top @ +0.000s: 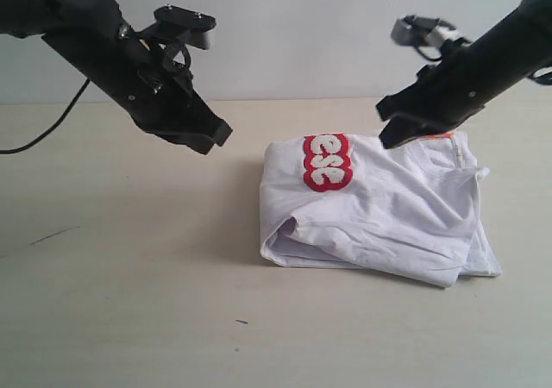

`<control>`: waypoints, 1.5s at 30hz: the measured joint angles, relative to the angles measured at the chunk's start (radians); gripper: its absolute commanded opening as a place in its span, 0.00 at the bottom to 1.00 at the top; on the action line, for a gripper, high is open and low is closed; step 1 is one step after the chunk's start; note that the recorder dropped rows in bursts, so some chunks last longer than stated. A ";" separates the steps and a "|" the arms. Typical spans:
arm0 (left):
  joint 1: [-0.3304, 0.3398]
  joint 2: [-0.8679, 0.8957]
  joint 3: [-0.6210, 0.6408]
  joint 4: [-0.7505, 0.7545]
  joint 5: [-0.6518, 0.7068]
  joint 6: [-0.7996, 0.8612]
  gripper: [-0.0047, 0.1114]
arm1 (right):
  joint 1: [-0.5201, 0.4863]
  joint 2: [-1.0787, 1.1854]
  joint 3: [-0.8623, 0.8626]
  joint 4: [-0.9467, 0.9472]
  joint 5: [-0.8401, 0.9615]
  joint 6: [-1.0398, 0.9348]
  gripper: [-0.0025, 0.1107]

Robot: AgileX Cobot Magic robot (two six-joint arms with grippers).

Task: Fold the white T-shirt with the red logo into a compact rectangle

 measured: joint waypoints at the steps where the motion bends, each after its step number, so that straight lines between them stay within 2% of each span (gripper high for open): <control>1: 0.000 0.000 0.010 -0.048 -0.002 0.052 0.04 | 0.015 0.024 0.000 -0.008 -0.006 0.000 0.02; 5: -0.009 0.000 0.072 -0.322 -0.048 0.345 0.04 | 0.052 0.099 0.000 -0.074 -0.094 0.028 0.02; 9: -0.053 0.028 0.095 -0.587 -0.132 0.624 0.04 | 0.053 0.151 0.000 -0.154 -0.193 0.115 0.02; 11: -0.086 0.061 0.095 -0.664 -0.161 0.718 0.04 | 0.053 0.164 0.000 -0.200 -0.221 0.155 0.02; 14: -0.134 0.130 0.093 -0.703 -0.236 0.771 0.04 | 0.053 0.173 0.000 -0.231 -0.236 0.183 0.02; 18: -0.155 0.213 0.085 -0.685 -0.270 0.752 0.04 | 0.053 0.173 0.000 -0.241 -0.234 0.193 0.02; 22: -0.155 0.254 0.084 -0.521 -0.240 0.618 0.04 | 0.053 0.173 0.000 -0.241 -0.234 0.195 0.02; 25: -0.153 0.258 0.082 -0.378 -0.150 0.523 0.04 | 0.053 0.173 0.000 -0.241 -0.232 0.197 0.02; 29: -0.152 0.258 0.082 -0.266 -0.087 0.449 0.04 | 0.053 0.173 0.000 -0.243 -0.218 0.197 0.02; 38: -0.152 0.169 0.080 -0.234 -0.075 0.423 0.04 | 0.048 0.087 0.000 -0.379 -0.284 0.304 0.02; 45: -0.152 0.104 0.078 -0.236 -0.091 0.427 0.04 | 0.007 0.107 0.000 -0.678 -0.319 0.621 0.02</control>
